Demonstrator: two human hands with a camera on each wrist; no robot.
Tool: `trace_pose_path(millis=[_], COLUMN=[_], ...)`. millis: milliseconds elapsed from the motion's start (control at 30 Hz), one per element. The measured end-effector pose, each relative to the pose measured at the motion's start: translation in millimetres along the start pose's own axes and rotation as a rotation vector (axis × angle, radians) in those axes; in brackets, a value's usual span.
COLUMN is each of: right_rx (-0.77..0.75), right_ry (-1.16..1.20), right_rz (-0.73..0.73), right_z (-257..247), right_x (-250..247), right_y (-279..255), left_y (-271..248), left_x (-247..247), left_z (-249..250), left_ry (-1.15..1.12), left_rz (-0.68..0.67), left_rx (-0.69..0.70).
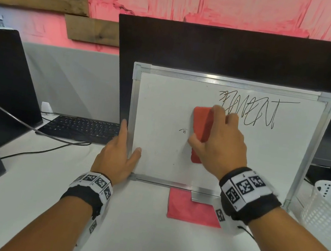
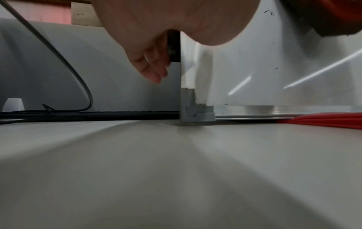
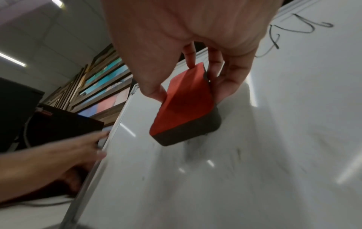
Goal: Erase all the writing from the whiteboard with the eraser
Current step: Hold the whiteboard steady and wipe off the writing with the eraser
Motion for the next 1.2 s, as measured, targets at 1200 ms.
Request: trace_pose_path(millis=[1200], right_rx=[0.025], right_ry=[0.015], right_rz=[0.071], right_z=[22], right_x=[-38], right_y=[24], left_y=[-3], left_x=[20], left_z=[91], left_ry=[0.386], left_rz=[0.050], left_rx=[0.487])
Point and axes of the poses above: each hand's wrist, its own y-axis towards the middle knuckle, its own x-axis out of the palm, z = x × y, the point moved 5 cm from there along y, towards the middle knuckle, and after that the axes turned 8 degrees about x, right-handed, at the moved point
